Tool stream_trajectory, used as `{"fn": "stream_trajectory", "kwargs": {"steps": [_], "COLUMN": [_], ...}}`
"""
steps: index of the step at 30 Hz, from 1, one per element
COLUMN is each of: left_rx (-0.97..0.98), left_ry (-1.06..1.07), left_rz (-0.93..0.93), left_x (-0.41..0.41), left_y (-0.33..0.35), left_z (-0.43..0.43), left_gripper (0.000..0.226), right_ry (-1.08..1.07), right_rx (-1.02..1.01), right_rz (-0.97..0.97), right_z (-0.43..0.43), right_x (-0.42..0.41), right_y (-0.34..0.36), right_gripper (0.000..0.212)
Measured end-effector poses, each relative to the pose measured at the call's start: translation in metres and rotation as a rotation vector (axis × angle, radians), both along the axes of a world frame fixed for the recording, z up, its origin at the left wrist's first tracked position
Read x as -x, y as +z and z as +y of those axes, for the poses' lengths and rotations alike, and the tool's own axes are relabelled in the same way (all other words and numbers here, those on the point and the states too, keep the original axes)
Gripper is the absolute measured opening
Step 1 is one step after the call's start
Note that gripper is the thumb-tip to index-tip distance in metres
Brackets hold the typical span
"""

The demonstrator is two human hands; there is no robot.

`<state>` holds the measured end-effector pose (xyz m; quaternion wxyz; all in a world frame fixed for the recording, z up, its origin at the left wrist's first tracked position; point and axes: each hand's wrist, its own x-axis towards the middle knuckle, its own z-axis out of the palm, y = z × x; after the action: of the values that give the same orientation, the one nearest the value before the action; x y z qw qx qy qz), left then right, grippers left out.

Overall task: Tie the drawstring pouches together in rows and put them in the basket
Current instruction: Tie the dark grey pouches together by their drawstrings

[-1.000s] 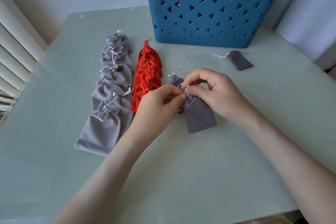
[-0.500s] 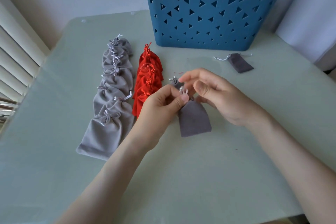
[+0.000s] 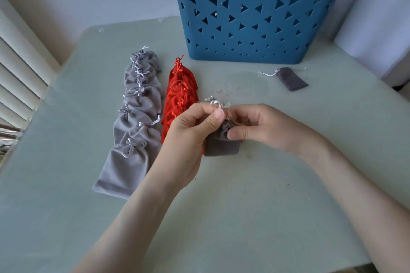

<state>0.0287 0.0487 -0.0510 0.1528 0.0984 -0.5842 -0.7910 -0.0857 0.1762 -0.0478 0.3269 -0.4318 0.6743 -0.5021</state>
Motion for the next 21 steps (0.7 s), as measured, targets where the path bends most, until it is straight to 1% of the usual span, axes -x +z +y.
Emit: {"fn": "stream_trajectory", "kwargs": {"steps": [1, 3, 4, 5, 6, 7, 8, 10, 12, 15, 16, 18, 21], "left_rx": [0.001, 0.000, 0.000, 0.018, 0.046, 0.084, 0.108, 0.193, 0.324, 0.425, 0.424, 0.364, 0.286], "left_ry": [-0.010, -0.048, -0.064, -0.064, -0.053, -0.040, -0.043, -0.054, -0.013, 0.034, 0.031, -0.019, -0.094], "left_rz": [0.011, 0.018, 0.016, 0.010, 0.000, -0.001, 0.008, 0.029, 0.024, 0.035, 0.062, 0.144, 0.229], "left_x": [-0.001, -0.003, -0.003, -0.004, -0.004, -0.003, -0.003, -0.003, -0.005, -0.006, -0.006, -0.006, -0.005], "left_y": [0.001, 0.003, 0.004, 0.004, 0.005, 0.004, 0.004, 0.004, 0.005, 0.002, 0.002, 0.000, 0.000], "left_z": [0.000, 0.002, 0.002, 0.002, 0.003, 0.003, 0.002, 0.002, -0.001, -0.005, -0.005, -0.004, 0.000], "left_gripper": [0.010, 0.014, 0.017, 0.019, 0.020, 0.021, 0.021, 0.021, 0.021, 0.020, 0.019, 0.017, 0.020], "right_ry": [0.018, 0.060, 0.086, 0.100, 0.105, 0.104, 0.094, 0.070, 0.041, 0.017, 0.021, 0.025, 0.017], "right_rx": [0.003, 0.011, 0.003, -0.004, -0.011, -0.016, -0.013, -0.002, -0.003, -0.018, -0.003, 0.032, 0.039], "right_rz": [-0.008, -0.040, -0.047, -0.054, -0.054, -0.050, -0.047, -0.021, 0.013, 0.033, 0.030, 0.040, 0.120], "right_z": [0.000, 0.001, 0.002, 0.002, 0.003, 0.003, 0.004, 0.003, 0.003, 0.003, 0.004, 0.006, 0.009], "right_x": [0.000, 0.001, 0.000, 0.000, -0.001, -0.002, -0.002, -0.003, -0.003, 0.000, 0.001, 0.002, 0.004], "right_y": [-0.001, -0.001, 0.000, 0.000, 0.000, 0.001, 0.001, 0.002, 0.003, 0.003, 0.004, 0.007, 0.012], "right_gripper": [0.046, 0.055, 0.054, 0.042, 0.025, 0.012, 0.011, 0.018, 0.026, 0.029, 0.031, 0.031, 0.029]}}
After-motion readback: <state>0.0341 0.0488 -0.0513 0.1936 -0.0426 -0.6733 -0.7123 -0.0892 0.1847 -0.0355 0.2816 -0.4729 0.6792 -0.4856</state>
